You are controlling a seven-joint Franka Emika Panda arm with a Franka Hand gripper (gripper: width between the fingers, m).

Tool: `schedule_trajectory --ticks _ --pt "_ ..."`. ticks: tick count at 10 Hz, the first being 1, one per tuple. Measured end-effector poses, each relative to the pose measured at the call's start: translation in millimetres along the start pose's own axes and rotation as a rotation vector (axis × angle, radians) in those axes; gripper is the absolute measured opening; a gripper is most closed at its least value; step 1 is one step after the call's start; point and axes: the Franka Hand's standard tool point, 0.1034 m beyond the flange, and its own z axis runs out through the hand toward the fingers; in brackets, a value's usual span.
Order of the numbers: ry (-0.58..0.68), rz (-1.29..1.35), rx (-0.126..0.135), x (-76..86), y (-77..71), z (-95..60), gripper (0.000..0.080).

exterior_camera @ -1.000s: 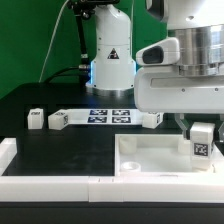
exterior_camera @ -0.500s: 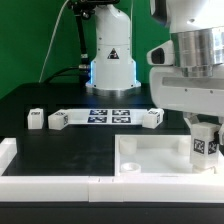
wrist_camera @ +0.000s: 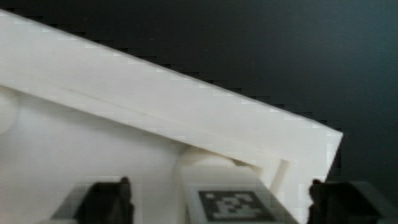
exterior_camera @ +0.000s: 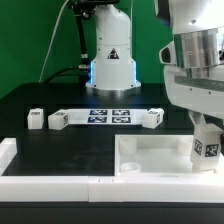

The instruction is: Assemble one leg

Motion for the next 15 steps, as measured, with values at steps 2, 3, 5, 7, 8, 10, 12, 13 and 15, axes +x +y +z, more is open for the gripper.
schedule_trajectory --ticks 2,3,5,7,8,10,12,13,15 --pt "-0.013 -0.224 -0.023 0.4 -1.0 -3.3 0.0638" --pt "-0.018 -0.348 -0.038 -1.1 -1.5 -4.1 0.0638" --pt "-0.027 -0.662 -0.081 0.4 -1.9 -3.0 0.0648" --pt "-0.047 -0.884 -0.115 3.3 -1.4 -2.1 0.0649" --pt "-0.05 -0.978 -0.127 5.1 -1.0 -2.2 0.0649" --pt "-0.045 -1.181 -0.155 2.5 -3.0 -2.9 0.0649" --pt "-0.057 -1.358 -0.155 5.0 -2.6 -3.1 0.0649" --pt "-0.056 -1.341 -0.155 4.4 -2.7 -3.0 0.0649" --pt "-0.056 -1.341 -0.155 4.6 -2.7 -3.1 0.0528"
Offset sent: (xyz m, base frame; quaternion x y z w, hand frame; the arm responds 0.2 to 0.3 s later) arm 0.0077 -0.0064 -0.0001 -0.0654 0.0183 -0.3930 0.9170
